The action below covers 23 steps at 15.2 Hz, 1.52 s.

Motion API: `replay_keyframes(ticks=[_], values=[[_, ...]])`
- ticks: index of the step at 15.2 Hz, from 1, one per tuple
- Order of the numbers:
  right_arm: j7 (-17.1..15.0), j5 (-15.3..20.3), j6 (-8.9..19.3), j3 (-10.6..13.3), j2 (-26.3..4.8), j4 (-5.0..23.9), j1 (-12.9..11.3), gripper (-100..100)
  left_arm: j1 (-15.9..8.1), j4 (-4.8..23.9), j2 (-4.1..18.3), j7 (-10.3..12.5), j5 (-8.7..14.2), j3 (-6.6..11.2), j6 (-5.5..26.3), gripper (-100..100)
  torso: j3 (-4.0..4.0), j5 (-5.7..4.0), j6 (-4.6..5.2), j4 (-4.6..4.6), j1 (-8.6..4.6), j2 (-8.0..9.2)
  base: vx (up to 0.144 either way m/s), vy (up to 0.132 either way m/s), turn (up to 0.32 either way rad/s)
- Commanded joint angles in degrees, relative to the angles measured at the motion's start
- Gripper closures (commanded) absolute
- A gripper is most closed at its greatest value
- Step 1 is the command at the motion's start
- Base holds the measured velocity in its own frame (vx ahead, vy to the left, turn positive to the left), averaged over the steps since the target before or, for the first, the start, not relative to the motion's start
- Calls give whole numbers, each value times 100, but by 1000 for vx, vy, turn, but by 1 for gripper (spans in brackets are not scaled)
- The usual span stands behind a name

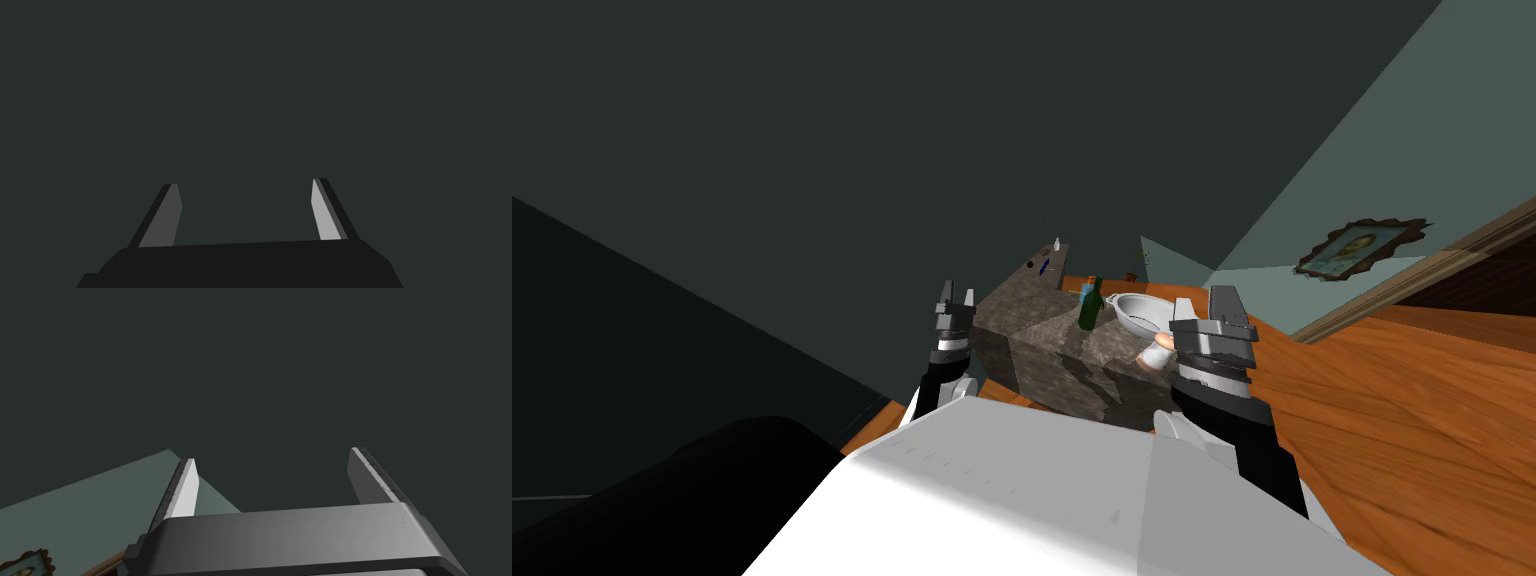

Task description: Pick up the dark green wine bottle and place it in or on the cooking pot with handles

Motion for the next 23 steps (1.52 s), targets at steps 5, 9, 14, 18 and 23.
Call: replay_keyframes(ticks=[5, 9, 14, 18, 23], values=[[38, -58, 377, 167, -682, 140, -261, -100, 0, 0, 0, 0, 0, 0, 0, 0, 8, 2, 0, 3, 8, 13, -33, 20, -51], [75, -109, 691, 304, -1007, 250, -476, -100, 0, 0, -1, 0, 0, 0, 0, 0, 12, 3, 1, 4, 14, 21, -54, 38, -71], [157, -215, 1303, 566, -1425, 457, -894, -100, -1, 0, -1, 0, 0, 0, 0, 0, 14, 4, 0, 5, 20, 25, -65, 45, -88], [230, -305, 1787, 769, -1703, 616, -1224, -100, 0, 0, -1, 0, 0, 0, 0, 0, 10, 4, 0, 4, 19, 18, -45, 42, -73], [317, -408, 2318, 988, -1987, 786, -1585, -100, 0, 0, 0, 0, 0, 0, 0, 0, 7, 4, 0, 2, 17, 12, -32, 36, -65]])
